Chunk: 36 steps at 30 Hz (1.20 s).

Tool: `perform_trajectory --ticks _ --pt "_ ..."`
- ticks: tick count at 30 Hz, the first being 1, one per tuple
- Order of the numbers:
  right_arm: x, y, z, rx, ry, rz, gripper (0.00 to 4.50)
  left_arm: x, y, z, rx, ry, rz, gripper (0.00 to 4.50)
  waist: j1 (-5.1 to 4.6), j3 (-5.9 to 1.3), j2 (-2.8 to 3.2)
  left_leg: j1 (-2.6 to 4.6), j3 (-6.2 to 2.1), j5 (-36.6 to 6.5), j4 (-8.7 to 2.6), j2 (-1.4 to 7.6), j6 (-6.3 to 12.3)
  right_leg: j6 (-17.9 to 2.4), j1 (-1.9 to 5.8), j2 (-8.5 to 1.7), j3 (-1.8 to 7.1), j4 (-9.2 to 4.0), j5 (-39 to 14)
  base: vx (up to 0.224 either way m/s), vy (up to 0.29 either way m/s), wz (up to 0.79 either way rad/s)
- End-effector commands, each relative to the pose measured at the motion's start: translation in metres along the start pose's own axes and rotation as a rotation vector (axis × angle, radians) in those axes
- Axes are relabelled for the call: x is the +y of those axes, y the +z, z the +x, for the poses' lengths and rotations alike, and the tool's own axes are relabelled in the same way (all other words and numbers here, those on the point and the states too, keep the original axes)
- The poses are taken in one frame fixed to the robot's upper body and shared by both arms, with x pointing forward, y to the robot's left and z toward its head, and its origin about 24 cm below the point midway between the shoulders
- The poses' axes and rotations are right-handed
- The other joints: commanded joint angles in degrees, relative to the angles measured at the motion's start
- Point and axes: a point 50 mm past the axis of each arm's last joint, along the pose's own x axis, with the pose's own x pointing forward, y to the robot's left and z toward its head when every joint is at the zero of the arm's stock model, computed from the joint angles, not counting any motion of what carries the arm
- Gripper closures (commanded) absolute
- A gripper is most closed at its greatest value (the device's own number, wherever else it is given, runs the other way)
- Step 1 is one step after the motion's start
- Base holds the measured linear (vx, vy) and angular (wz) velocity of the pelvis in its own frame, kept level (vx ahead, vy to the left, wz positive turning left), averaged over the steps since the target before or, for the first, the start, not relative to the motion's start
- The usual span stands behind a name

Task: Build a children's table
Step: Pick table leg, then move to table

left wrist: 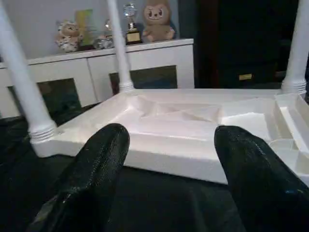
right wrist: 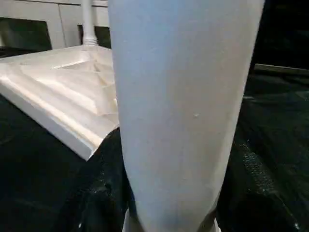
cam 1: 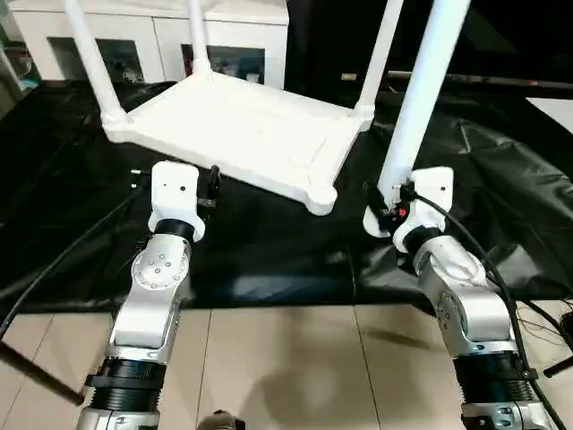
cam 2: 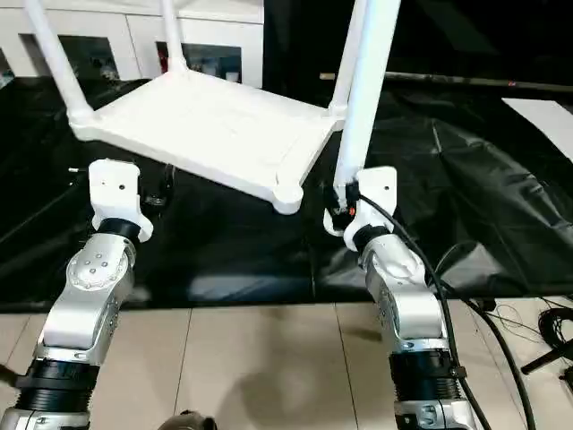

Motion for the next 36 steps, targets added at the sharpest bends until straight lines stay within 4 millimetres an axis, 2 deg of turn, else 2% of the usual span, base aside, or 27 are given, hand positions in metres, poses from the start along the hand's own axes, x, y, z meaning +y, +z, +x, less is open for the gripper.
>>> perform_trajectory --ticks 1,6,9,11,13,14,15,16,17,18,19,20,21,22,23,24,25,26,27,28,30,31,32,33,34,35,36 --pt "-0.005 0.009 0.002 -0.039 -0.006 -0.016 2.59 -0.001 0.004 0.002 -0.014 -0.021 0.005 1.12 -0.05 -3.35 0.55 2.3 -2.58 -32.54 -5.62 5.36 -2.4 -4.84 1.73 -4.91 3.02 -6.08 -24.12 0.094 0.026 -0.07" --pt "-0.006 0.008 0.002 -0.04 -0.009 -0.022 2.59 -0.001 0.005 0.003 -0.015 -0.033 0.001 1.12 -0.48 -4.09 0.83 3.68 -1.32 -23.93 -5.64 4.83 4.06 -10.28 3.68 -3.9 2.57 -5.21 -8.53 0.114 0.014 -0.03" --pt "-0.005 0.008 0.001 -0.038 -0.008 -0.031 2.59 -0.001 0.004 0.003 -0.011 -0.038 -0.003 1.12 0.33 -4.88 0.48 1.9 -0.09 -10.9 -3.9 3.06 8.33 -10.13 6.44 -3.89 2.67 -5.31 -3.99 0.131 -0.006 0.0" --pt "-0.005 0.007 0.0 -0.036 -0.006 -0.035 2.59 -0.002 0.003 0.002 -0.008 -0.04 -0.005 1.12 0.21 -5.04 0.7 2.62 -0.61 -5.45 -3.6 3.15 10.89 -9.19 6.32 -2.8 2.08 -4.44 -0.72 0.136 0.002 0.03" --pt "-0.005 0.007 -0.001 -0.034 -0.005 -0.037 2.59 -0.002 0.002 0.002 -0.006 -0.041 -0.007 1.12 -0.72 -5.43 0.95 5.44 -2.61 1.33 -3.18 4.23 16.65 -7.36 4.5 -1.28 1.05 -2.05 3.18 0.148 -0.001 0.02" --pt "-0.006 0.006 -0.001 -0.03 -0.004 -0.053 2.59 -0.004 0.001 0.001 -0.003 -0.046 -0.006 1.12 -2.3 -5.76 1.45 11.0 -6.08 7.11 -2.39 6.83 23.56 -4.89 -1.13 -0.6 0.31 1.09 0.2 0.149 -0.008 0.03" --pt "-0.006 0.006 -0.001 -0.026 -0.006 -0.071 2.59 -0.005 0.001 0.001 -0.002 -0.048 -0.006 1.12 -3.31 -6.33 1.33 14.52 -8.54 11.13 -1.83 8.94 27.49 -2.1 -4.96 -0.96 0.59 3.25 -3.51 0.141 -0.049 0.03" --pt "-0.006 0.005 -0.001 -0.022 -0.008 -0.086 2.59 -0.006 0.0 0.0 -0.001 -0.049 -0.006 1.12 -3.17 -5.57 1.18 15.15 -10.12 16.53 -1.54 11.42 32.18 3.63 -8.43 -2.25 2.1 6.2 -9.12 0.095 -0.1 -0.13" --pt "-0.006 0.005 -0.001 -0.02 -0.008 -0.094 2.59 -0.006 0.0 0.0 -0.001 -0.049 -0.006 1.12 -3.59 -4.99 0.14 11.93 -8.93 15.66 -2.59 10.38 31.7 4.96 -8.47 -3.21 3.88 7.1 -5.71 0.095 -0.1 -0.13" --pt "-0.006 0.004 -0.001 -0.017 -0.002 -0.089 2.59 -0.006 0.0 0.0 0.0 -0.049 -0.006 1.12 -1.96 -3.94 -2.49 4.02 -4.11 2.92 -0.51 1.01 24.28 5.01 -1.84 -4.36 6.8 -0.8 1.63 0.011 -0.106 -0.04" --pt "-0.004 0.002 -0.001 -0.001 0.01 -0.089 2.59 -0.005 0.0 -0.001 0.001 -0.049 -0.006 1.12 -1.04 -4.62 -4.1 1.92 -1.81 -3.75 1.29 -2.51 20.32 7.38 1.91 -4.64 8.26 -2.09 0.77 0.0 0.0 0.0" --pt "-0.004 0.002 -0.001 0.001 0.015 -0.101 2.59 -0.005 0.0 -0.001 0.002 -0.049 -0.006 1.12 1.18 -3.82 -3.16 -3.07 -3.28 -10.6 8.87 -1.84 14.47 10.33 5.63 -14.72 9.59 -6.5 -12.66 0.009 -0.105 0.34" --pt "-0.002 0.001 -0.001 0.0 0.018 -0.116 2.59 -0.004 -0.001 -0.001 0.003 -0.048 -0.004 1.12 0.86 -3.8 -3.76 -3.75 -3.62 -10.06 10.01 -1.25 10.77 12.02 5.63 -14.15 7.15 -6.21 -17.02 0.068 -0.092 0.39" --pt "-0.002 0.001 -0.001 -0.003 0.016 -0.117 2.59 -0.004 -0.001 -0.002 0.004 -0.048 -0.003 1.12 0.3 -3.85 -3.38 -4.97 -3.4 -7.08 10.11 -0.74 5.74 11.32 5.99 -13.44 3.4 -6.06 -18.97 0.068 -0.092 0.39" --pt "-0.002 0.0 -0.001 -0.004 0.009 -0.101 2.59 -0.004 -0.001 -0.002 0.004 -0.048 -0.003 1.12 0.5 -3.47 -2.13 -4.04 -3.32 -5.57 9.17 -0.04 4.29 8.48 5.51 -14.11 2.05 -7.21 -21.14 0.08 -0.044 0.36" --pt "-0.002 0.0 -0.001 -0.006 0.006 -0.09 2.59 -0.003 -0.001 -0.002 0.005 -0.047 -0.003 1.12 0.26 -3.04 0.1 -3.67 -2.53 -2.86 6.07 2.28 5.48 -1.11 7.71 -14.09 -2.46 -9.89 -27.86 0.118 0.022 0.43" --pt "-0.003 0.0 -0.001 -0.004 -0.001 -0.065 2.59 -0.003 -0.001 -0.002 0.005 -0.048 -0.002 1.12 -0.31 -2.43 0.74 -3.49 -2.56 -3.73 4.64 3.14 6.45 -2.88 8.72 -13.34 -3.99 -10.44 -29.51 0.118 0.022 0.43" --pt "-0.003 0.0 -0.001 -0.004 0.001 -0.054 2.59 -0.003 -0.002 -0.003 0.006 -0.049 -0.001 1.12 -2.79 -2.58 2.75 1.18 -4.48 -10.62 -1.98 5.82 3.76 -4.29 6.85 -3.63 -5.23 -4.81 -23.48 0.16 0.092 0.26" --pt "-0.003 0.0 -0.002 -0.005 0.006 -0.049 2.59 -0.003 -0.002 -0.003 0.007 -0.05 0.0 1.12 -3.96 -3.33 4.59 7.84 -8.3 -22.58 -4.31 8.32 6.05 -5.25 0.0 0.72 -3.07 4.02 -14.56 0.188 0.11 0.1" --pt "-0.003 0.0 -0.002 -0.006 0.008 -0.054 2.59 -0.003 -0.002 -0.003 0.008 -0.051 0.002 1.12 -3.93 -4.9 4.03 10.42 -10.68 -18.33 -2.96 8.99 9.01 -2.73 -3.6 0.59 -0.98 7.38 -10.27 0.272 0.135 0.19" --pt "-0.002 -0.001 -0.003 -0.006 0.015 -0.065 2.59 -0.003 -0.003 -0.004 0.01 -0.057 0.005 1.12 -3.66 -4.78 2.96 10.34 -9.07 -8.08 -2.18 8.51 13.34 1.71 -6.79 0.14 0.58 8.7 -5.55 0.171 0.065 0.13" --pt "-0.001 -0.001 -0.003 -0.006 0.017 -0.066 2.59 -0.004 -0.004 -0.004 0.012 -0.062 0.008 1.12 -3.17 -4.25 2.29 8.91 -6.64 -4.24 -3.22 8.01 15.41 2.93 -7.31 0.17 0.84 9.08 -1.47 0.067 0.03 0.03" --pt "-0.001 -0.001 -0.004 -0.006 0.017 -0.066 2.59 -0.004 -0.004 -0.004 0.013 -0.065 0.009 1.12 -3.55 -4.21 1.27 8.49 -6.2 -3.8 -3.74 8.13 16.69 2.71 -7.31 -0.47 1.63 8.45 1.02 0.137 0.033 0.01" --pt "-0.001 -0.001 -0.005 -0.007 0.018 -0.066 2.59 -0.005 -0.004 -0.004 0.014 -0.073 0.009 1.12 -3.11 -3.61 -0.12 7.75 -3.89 -6.03 -3.88 6.24 16.42 -0.18 -7.1 -1.65 2.84 4.69 6.09 0.138 -0.024 -0.04" --pt "-0.001 -0.002 -0.006 -0.009 0.02 -0.065 2.59 -0.006 -0.005 -0.005 0.018 -0.085 0.012 1.12 -2.85 -3.38 -1.36 6.62 -2.31 -10.93 -3.83 4.48 15.17 -1.63 -5.47 -2.37 3.91 1.85 6.56 0.138 -0.024 -0.04" --pt "-0.001 -0.002 -0.006 -0.01 0.019 -0.065 2.59 -0.006 -0.006 -0.005 0.018 -0.089 0.015 1.12 -2.28 -3.91 -3.24 5.13 -1.14 -16.19 -1.92 1.59 13.36 -1.81 -2.44 -3.64 6.72 -0.46 3.01 0.136 -0.104 0.05" --pt "-0.002 -0.003 -0.008 -0.012 0.019 -0.054 2.59 -0.01 -0.008 -0.006 0.023 -0.123 0.012 1.12 0.97 -4.23 -4.03 1.68 -1.3 -14.03 7.17 -2.81 8.29 -7.6 3.68 -10.23 13.64 -5.85 -24.06 0.152 -0.105 0.14"
